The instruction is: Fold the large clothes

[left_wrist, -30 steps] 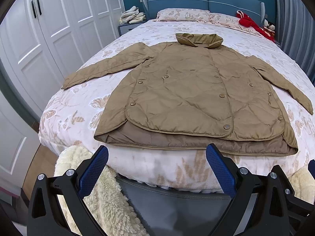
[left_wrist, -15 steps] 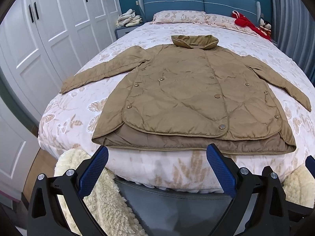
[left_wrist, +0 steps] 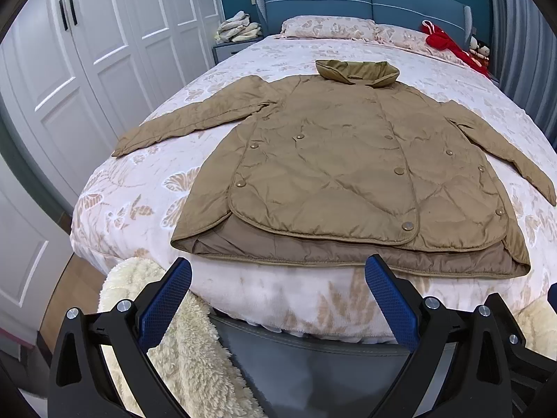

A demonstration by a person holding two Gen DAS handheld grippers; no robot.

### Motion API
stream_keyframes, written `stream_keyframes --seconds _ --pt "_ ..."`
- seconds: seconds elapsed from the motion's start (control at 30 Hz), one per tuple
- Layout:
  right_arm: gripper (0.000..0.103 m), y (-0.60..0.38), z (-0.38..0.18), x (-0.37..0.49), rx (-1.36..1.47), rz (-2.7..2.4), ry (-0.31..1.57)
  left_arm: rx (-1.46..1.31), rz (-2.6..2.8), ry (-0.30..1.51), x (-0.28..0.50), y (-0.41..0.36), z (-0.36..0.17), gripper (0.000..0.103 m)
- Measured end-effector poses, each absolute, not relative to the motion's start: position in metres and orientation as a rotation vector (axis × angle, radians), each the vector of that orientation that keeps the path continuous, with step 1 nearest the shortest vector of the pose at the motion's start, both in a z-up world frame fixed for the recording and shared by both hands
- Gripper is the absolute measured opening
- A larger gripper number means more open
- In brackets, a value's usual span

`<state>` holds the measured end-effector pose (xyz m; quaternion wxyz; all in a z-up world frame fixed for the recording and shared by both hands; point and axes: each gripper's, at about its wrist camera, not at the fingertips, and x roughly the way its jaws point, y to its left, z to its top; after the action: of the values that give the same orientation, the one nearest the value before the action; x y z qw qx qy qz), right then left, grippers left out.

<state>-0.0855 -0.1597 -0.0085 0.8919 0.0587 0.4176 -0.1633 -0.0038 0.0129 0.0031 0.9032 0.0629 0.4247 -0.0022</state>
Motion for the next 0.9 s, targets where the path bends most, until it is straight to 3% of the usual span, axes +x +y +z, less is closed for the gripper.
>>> stream_keyframes --seconds 0.9 --pt "0.098 -0.179 -0.013 -0.078 0.184 -0.363 0.877 0.125 0.006 0.895 0.003 0.017 -0.006 0.097"
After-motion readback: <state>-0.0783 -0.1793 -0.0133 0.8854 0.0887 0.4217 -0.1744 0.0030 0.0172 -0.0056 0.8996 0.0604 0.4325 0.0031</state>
